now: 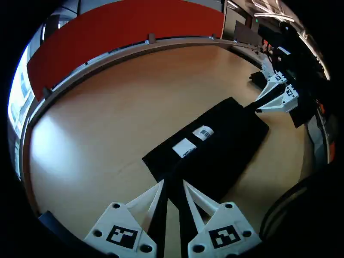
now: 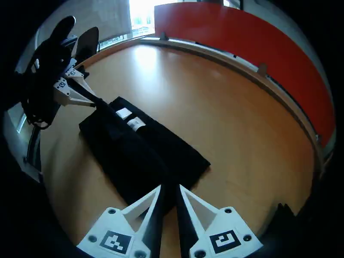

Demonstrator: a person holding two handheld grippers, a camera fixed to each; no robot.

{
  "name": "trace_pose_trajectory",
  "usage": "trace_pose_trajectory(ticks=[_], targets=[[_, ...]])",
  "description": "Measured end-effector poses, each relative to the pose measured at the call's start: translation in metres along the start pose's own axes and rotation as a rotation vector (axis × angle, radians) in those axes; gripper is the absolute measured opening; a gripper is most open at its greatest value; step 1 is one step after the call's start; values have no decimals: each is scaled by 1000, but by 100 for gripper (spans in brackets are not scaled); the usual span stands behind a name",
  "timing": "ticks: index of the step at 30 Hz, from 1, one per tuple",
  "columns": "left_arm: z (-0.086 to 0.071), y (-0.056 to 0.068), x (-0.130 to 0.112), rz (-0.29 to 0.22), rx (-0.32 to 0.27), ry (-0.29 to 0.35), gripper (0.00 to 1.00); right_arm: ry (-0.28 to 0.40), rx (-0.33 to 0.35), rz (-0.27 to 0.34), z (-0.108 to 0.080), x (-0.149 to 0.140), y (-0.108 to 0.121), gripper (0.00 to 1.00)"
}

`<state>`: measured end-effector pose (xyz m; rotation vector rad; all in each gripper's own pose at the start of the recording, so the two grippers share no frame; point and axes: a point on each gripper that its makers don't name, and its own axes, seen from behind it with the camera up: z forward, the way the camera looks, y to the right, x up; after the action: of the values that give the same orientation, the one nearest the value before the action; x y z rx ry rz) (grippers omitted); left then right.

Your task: Fold towel

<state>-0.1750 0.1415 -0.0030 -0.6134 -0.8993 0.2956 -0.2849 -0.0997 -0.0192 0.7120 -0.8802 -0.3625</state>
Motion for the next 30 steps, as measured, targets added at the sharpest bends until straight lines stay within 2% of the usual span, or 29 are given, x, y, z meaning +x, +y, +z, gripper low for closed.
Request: trace_pose_trajectory(ticks=[11,16,22,30], targets=[[13,-13,2,41,52,4,27,5,-42,43,14,0,9,26],[17,-21,3,60,85,2,37,13,-64,60,18,2,16,41],[17,-26,5,78,106,5,42,19,-90,57,17,5,23,58],[15,-35,8,82,137,13,45,27,-114,58,17,8,32,61]])
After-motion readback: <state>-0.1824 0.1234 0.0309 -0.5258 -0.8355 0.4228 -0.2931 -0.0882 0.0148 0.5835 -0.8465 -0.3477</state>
